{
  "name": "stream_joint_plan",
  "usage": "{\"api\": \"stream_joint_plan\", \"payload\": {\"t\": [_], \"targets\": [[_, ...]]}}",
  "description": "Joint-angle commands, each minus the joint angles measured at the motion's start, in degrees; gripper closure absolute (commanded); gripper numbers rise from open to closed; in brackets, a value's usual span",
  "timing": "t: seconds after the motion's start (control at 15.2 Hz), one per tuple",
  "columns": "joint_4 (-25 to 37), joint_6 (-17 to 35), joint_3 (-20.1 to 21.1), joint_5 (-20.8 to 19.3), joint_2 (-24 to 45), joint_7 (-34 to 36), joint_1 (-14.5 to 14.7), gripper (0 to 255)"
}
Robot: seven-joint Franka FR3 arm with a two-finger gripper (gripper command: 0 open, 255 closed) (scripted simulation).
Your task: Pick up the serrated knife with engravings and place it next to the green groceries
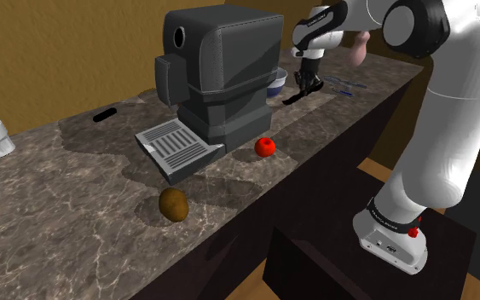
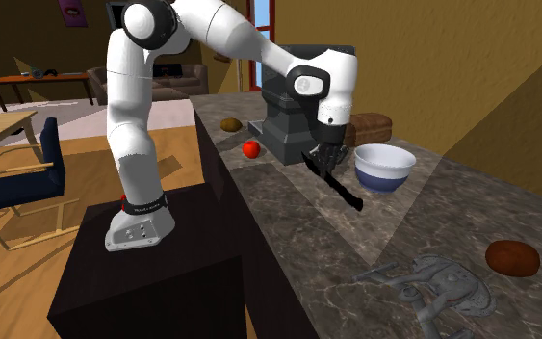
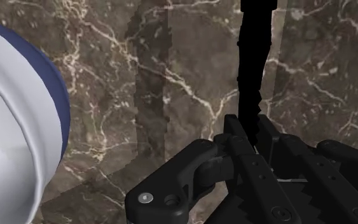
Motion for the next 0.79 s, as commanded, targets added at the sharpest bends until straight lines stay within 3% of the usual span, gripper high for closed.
{"api": "stream_joint_plan", "payload": {"t": [0.0,0.73], "targets": [[0.65,-1.32,-0.21,-0.75,-0.90,0.56,0.29,255],[6.22,-8.99,-0.85,-3.23,-3.80,2.29,0.85,255]]}}
